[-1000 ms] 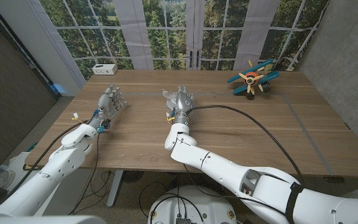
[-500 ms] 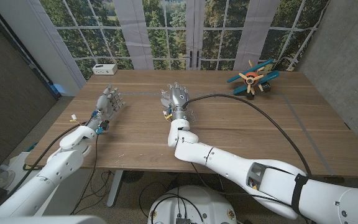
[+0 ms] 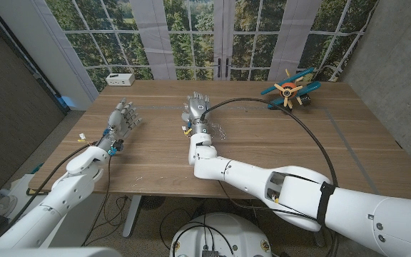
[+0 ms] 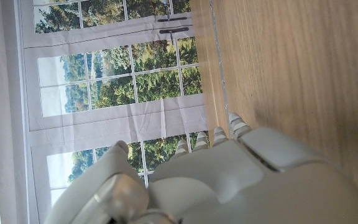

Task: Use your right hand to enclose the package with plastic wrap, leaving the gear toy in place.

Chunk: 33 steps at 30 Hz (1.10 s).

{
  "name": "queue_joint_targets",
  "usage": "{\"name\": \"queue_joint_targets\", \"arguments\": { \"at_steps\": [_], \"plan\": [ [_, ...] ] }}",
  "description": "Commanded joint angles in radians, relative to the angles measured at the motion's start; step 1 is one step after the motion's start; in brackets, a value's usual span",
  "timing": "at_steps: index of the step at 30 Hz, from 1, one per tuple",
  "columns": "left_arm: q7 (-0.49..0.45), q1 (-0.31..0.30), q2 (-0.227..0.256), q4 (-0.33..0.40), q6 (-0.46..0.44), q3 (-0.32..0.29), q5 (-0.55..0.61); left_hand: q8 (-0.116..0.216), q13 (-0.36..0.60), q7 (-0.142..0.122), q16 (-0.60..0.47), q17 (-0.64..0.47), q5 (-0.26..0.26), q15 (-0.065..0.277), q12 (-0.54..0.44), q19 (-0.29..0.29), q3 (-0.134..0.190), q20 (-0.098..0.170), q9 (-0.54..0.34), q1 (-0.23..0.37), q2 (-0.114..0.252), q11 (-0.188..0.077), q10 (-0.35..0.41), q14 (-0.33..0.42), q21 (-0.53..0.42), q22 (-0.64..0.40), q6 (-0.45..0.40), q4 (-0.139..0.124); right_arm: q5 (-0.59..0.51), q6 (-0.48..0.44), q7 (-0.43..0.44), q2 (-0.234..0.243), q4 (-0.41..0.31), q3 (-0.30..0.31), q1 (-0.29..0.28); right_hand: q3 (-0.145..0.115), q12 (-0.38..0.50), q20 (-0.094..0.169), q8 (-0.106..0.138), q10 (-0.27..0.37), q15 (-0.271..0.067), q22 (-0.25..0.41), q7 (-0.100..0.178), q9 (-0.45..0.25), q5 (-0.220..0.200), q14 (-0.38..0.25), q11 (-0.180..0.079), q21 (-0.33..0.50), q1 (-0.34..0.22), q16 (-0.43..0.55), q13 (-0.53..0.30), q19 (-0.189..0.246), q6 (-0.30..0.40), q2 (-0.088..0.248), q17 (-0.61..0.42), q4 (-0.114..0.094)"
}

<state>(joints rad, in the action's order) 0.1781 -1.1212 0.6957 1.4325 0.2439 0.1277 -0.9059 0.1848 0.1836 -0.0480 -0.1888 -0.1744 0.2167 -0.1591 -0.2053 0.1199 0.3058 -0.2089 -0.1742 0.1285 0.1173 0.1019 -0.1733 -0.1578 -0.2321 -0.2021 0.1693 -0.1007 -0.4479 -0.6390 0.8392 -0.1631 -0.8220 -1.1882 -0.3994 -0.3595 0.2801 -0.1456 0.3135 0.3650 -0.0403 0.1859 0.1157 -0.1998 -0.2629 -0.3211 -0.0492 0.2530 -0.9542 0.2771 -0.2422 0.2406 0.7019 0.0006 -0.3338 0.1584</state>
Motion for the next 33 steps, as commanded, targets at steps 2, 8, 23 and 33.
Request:
{"name": "queue_joint_targets", "arguments": {
  "at_steps": [2, 8, 23, 33],
  "plan": [
    [-0.002, 0.006, -0.001, -0.004, -0.005, 0.002, 0.002, 0.001, 0.005, -0.005, -0.003, -0.005, 0.001, 0.003, 0.0, -0.006, 0.007, -0.003, -0.004, 0.009, 0.0, -0.001, -0.085, 0.005, -0.003, -0.004, 0.079, -0.001, 0.095, 0.221, 0.277, -0.15, 0.403, 0.009, 0.074, -0.011, 0.042, 0.043, 0.097, 0.193, -0.085, 0.004, -0.029, -0.007, 0.01, -0.114, -0.041, 0.018, -0.066, 0.056, 0.01, 0.069, 0.296, 0.047, -0.006, -0.002],
    [0.006, 0.025, -0.002, -0.014, -0.014, 0.013, 0.007, 0.001, 0.005, -0.005, -0.002, -0.005, 0.0, 0.003, 0.001, -0.006, 0.008, -0.003, -0.004, 0.01, 0.0, 0.0, -0.086, 0.006, -0.003, -0.004, 0.08, 0.0, -0.158, 0.232, 0.278, -0.083, 0.206, 0.229, -0.051, -0.006, 0.067, 0.05, 0.136, 0.3, -0.107, 0.005, -0.076, -0.004, 0.025, -0.175, -0.054, 0.022, -0.072, 0.075, 0.013, 0.089, 0.401, 0.051, 0.002, -0.006],
    [0.019, 0.064, -0.008, -0.033, -0.027, 0.038, 0.018, 0.001, 0.005, -0.003, -0.003, -0.005, -0.001, 0.001, 0.0, -0.007, 0.009, -0.003, -0.004, 0.01, 0.0, 0.0, -0.085, 0.011, -0.004, -0.004, 0.079, 0.0, -0.37, 0.208, 0.278, -0.042, -0.056, 0.425, -0.239, -0.018, 0.071, 0.049, 0.138, 0.337, -0.109, 0.005, -0.099, 0.002, 0.029, -0.217, -0.052, 0.021, -0.065, 0.074, 0.016, 0.092, 0.418, 0.053, 0.014, -0.011],
    [0.017, 0.069, -0.009, -0.033, -0.024, 0.043, 0.023, 0.001, 0.005, -0.004, -0.003, -0.006, -0.002, -0.001, 0.0, -0.007, 0.01, -0.003, -0.004, 0.01, -0.001, 0.0, -0.085, 0.014, -0.004, -0.004, 0.08, 0.001, -0.203, -0.027, 0.103, 0.059, -0.231, 0.269, -0.231, -0.036, 0.054, 0.04, 0.125, 0.313, -0.093, 0.006, -0.088, 0.0, 0.036, -0.212, -0.038, 0.016, -0.071, 0.059, 0.014, 0.083, 0.383, 0.055, 0.022, -0.006]
  ]
}}
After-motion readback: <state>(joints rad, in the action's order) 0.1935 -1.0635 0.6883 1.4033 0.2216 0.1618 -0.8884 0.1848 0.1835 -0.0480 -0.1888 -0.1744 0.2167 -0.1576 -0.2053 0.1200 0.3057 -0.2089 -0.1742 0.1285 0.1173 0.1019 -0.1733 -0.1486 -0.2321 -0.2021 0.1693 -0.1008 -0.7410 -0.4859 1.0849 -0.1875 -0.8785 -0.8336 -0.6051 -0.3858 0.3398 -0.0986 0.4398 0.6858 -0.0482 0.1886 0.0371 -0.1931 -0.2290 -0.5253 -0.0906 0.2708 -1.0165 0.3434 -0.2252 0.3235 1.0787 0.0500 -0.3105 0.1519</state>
